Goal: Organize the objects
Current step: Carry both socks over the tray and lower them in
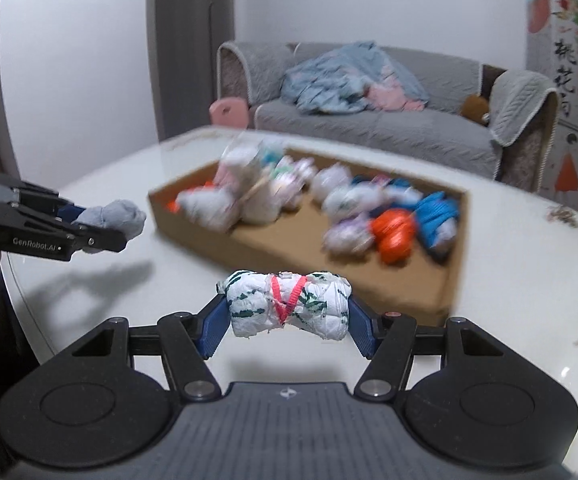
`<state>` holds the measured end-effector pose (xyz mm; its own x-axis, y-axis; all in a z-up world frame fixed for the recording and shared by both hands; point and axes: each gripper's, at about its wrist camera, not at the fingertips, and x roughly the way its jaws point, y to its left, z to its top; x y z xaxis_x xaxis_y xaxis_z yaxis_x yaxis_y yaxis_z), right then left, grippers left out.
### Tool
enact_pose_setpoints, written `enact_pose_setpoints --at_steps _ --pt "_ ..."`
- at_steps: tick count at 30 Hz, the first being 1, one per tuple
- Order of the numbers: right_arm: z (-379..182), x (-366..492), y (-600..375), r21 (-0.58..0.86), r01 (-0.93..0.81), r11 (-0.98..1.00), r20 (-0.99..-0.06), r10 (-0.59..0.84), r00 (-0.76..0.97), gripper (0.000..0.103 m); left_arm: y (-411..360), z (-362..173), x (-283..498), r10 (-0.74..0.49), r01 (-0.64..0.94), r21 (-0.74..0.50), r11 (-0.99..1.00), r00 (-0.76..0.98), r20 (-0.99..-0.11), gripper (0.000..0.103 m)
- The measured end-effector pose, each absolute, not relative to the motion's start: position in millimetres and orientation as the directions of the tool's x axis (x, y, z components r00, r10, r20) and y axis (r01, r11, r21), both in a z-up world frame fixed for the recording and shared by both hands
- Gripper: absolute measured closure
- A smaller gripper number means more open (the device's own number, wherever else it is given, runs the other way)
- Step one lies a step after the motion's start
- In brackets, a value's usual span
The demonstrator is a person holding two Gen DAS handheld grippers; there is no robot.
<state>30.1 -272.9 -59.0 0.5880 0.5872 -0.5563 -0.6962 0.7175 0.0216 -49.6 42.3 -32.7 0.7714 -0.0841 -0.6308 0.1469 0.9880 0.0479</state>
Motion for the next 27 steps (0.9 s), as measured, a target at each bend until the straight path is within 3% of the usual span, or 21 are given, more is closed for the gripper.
enact_pose_setpoints --at_steps 10,27 --pt "15.4 58.5 -284.2 -0.073 -0.712 0.698 -0.439 0.618 0.652 0.044 2.5 34.5 -1.4 -0.148 0.240 0.085 0.967 0.801 -0.579 0.058" --pt "12.8 101.7 -265.8 -0.100 -0.759 0.643 -0.493 0.631 0.599 0.044 -36.5 33.5 56.6 -0.200 0.330 0.081 0.941 0.732 -0.651 0.058"
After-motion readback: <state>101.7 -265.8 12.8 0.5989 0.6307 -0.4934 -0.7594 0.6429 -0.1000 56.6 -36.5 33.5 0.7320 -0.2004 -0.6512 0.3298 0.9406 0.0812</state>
